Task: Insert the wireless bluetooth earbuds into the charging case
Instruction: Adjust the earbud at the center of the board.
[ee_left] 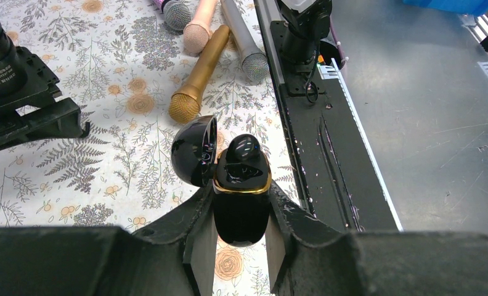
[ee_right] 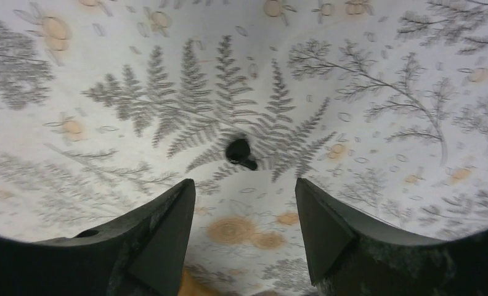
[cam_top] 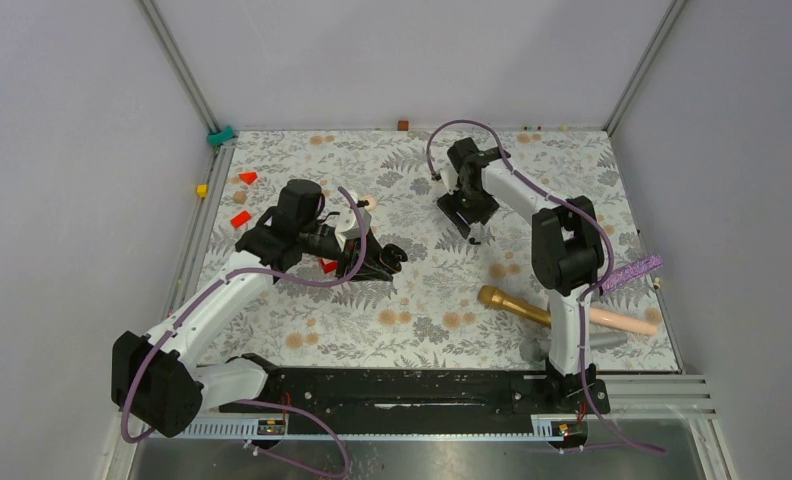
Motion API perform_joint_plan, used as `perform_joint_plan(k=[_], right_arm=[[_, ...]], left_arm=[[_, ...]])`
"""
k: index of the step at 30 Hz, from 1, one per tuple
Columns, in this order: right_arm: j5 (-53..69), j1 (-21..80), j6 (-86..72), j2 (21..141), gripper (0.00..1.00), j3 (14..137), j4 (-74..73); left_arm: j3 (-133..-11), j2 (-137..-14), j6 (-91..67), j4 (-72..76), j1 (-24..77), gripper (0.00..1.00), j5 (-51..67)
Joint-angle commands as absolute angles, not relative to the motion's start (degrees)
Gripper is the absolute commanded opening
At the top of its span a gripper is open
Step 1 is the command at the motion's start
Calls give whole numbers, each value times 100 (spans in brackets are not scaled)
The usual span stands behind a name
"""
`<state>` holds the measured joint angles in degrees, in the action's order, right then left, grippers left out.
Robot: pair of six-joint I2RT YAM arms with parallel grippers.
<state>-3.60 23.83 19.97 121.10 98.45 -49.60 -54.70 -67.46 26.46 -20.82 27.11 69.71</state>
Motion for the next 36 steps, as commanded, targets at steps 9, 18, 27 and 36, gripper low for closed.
perform_joint_plan(k=[9, 18, 27, 36], right_arm=[[2002, 1898, 778, 12195, 83, 10050, -5377], [2030, 1562, 281, 12240, 93, 9756, -4971], [1876, 1547, -233, 12548, 100, 9850, -4840], [2116, 1542, -374, 12694, 99, 9775, -4929]], left_arm=[[-5469, -6629, 2654, -1828, 2703, 0, 6944], [-5482, -6677, 2655, -1827, 2707, 0, 6956], [-5480, -6697, 2662, -1822, 2706, 0, 6949], [-5484, -6708, 2644, -1830, 2707, 0, 6937]])
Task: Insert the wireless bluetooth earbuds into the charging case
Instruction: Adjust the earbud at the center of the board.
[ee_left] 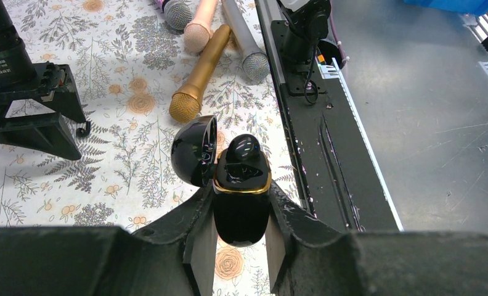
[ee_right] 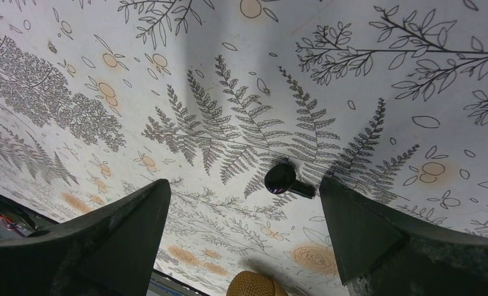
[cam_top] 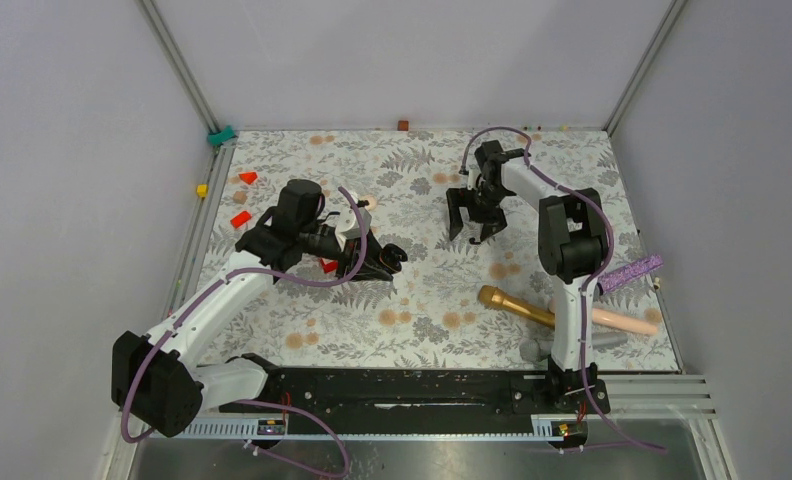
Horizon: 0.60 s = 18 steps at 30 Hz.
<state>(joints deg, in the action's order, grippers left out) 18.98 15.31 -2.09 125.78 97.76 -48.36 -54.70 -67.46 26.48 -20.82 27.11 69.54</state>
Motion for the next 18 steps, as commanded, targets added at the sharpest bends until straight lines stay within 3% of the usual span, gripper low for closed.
perform_joint_plan(k=[1, 10, 18], right_arm=[[2160, 1539, -396, 12669, 99, 9717, -4938], [2633, 1553, -540, 12255, 99, 8884, -4639], [2811, 1776, -543, 12445, 99, 9083, -4520]], left_arm=[[-5484, -6703, 2645, -1823, 2706, 0, 6943], [-5492, -6713, 2654, -1823, 2707, 0, 6945], [-5493, -6708, 2653, -1821, 2704, 0, 6942]])
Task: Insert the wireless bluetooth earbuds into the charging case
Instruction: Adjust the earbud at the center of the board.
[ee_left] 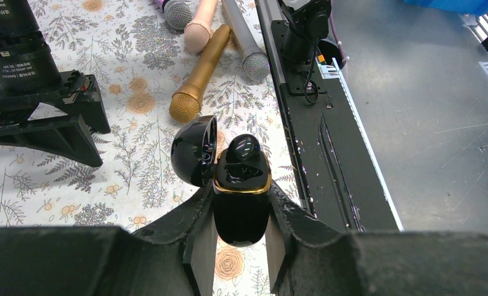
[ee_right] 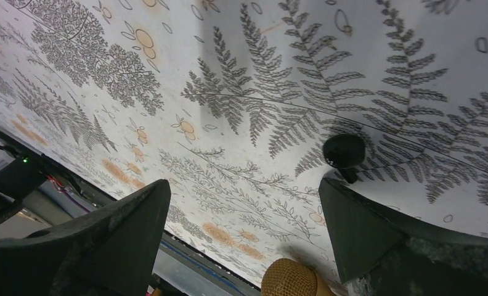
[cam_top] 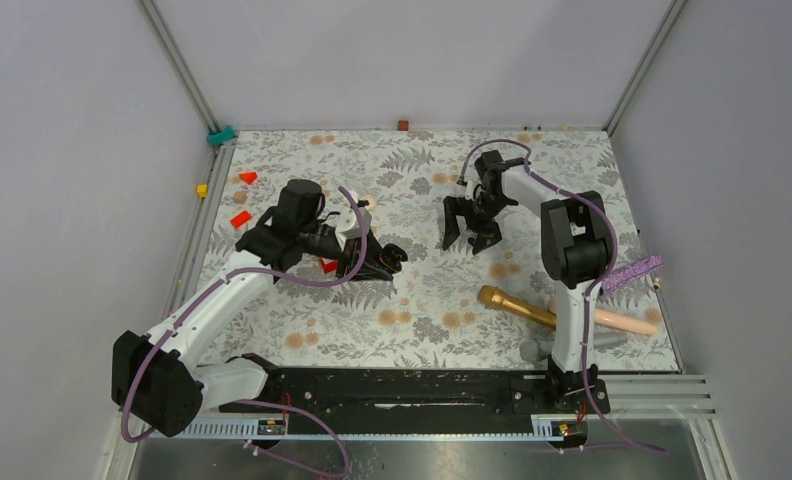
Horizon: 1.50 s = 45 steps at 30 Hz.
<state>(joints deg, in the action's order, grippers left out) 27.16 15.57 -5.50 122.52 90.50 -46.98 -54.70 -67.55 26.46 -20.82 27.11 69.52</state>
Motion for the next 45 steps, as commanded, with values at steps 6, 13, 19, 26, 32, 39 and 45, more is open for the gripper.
perform_joint_plan(k=[6, 13, 19, 26, 32, 39, 45], right_arm=[[2544, 1876, -350, 12117, 100, 9150, -4798], [1765, 1863, -309, 11413, 100, 8996, -4576], [1601, 1778, -442, 11688, 99, 9135, -4498], [1600, 1705, -445, 12268, 99, 9498, -4627], [1773, 1705, -466, 12384, 100, 9511, -4625], [2148, 1714, -609, 12461, 99, 9414, -4629], [2369, 1731, -838, 12371, 99, 9151, -4459]], left_arm=[[-5490, -6697, 2658, -1825, 2706, 0, 6945], [-5498, -6702, 2668, -1827, 2707, 0, 6962], [-5493, -6660, 2654, -1823, 2704, 0, 6949], [-5511, -6702, 2654, -1826, 2707, 0, 6962], [-5517, -6717, 2663, -1823, 2711, 0, 6970], [-5503, -6697, 2672, -1828, 2713, 0, 6955], [-5497, -6722, 2681, -1817, 2715, 0, 6957]])
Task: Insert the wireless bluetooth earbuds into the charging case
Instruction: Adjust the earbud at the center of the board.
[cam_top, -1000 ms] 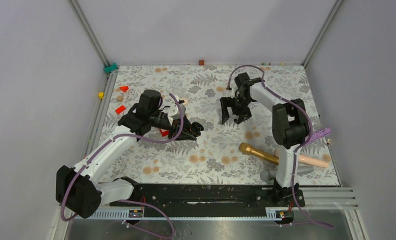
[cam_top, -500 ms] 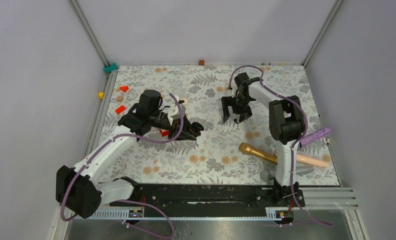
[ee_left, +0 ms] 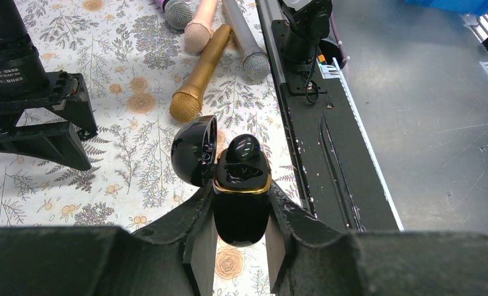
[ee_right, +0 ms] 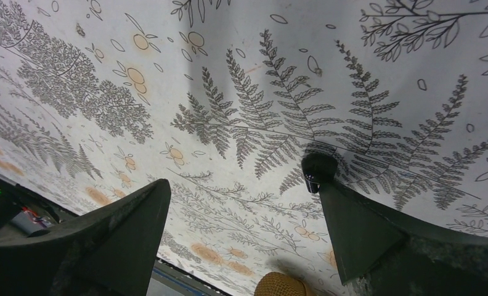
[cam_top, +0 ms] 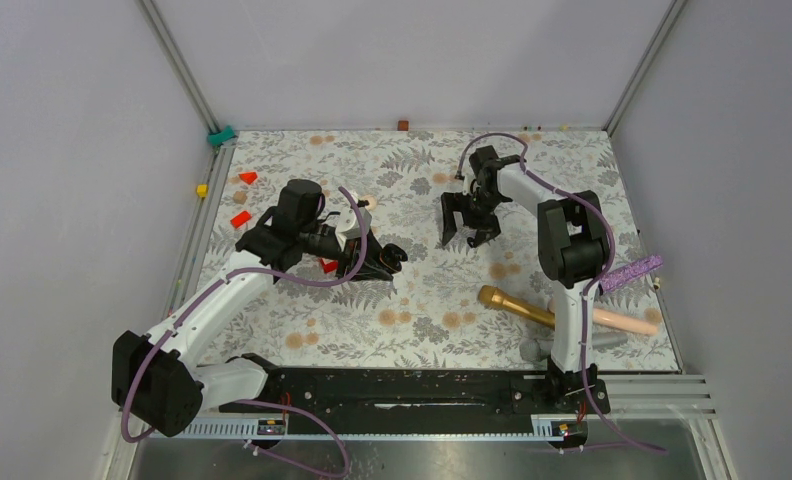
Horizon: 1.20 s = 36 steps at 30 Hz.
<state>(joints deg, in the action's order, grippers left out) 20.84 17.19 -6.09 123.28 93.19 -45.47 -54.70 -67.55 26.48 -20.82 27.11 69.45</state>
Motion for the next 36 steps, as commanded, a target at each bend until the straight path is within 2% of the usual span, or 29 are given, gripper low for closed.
perform_joint_plan(k=[1, 17, 24, 31, 36], right_arm=[[2392, 1736, -861, 12357, 99, 9128, -4444], [2054, 2225, -1043, 12393, 100, 9149, -4075], [2104, 2397, -732, 12451, 99, 9530, -4111], [1946, 2348, 607, 11669, 99, 9611, -4504], [2053, 1887, 439, 11534, 99, 9576, -4507]], left_arm=[[-5509, -6723, 2681, -1819, 2716, 0, 6960], [-5520, -6778, 2691, -1817, 2733, 0, 6924], [-5513, -6773, 2687, -1828, 2733, 0, 6892], [-5484, -6719, 2716, -1825, 2731, 0, 6911], [-5505, -6776, 2713, -1817, 2740, 0, 6924]])
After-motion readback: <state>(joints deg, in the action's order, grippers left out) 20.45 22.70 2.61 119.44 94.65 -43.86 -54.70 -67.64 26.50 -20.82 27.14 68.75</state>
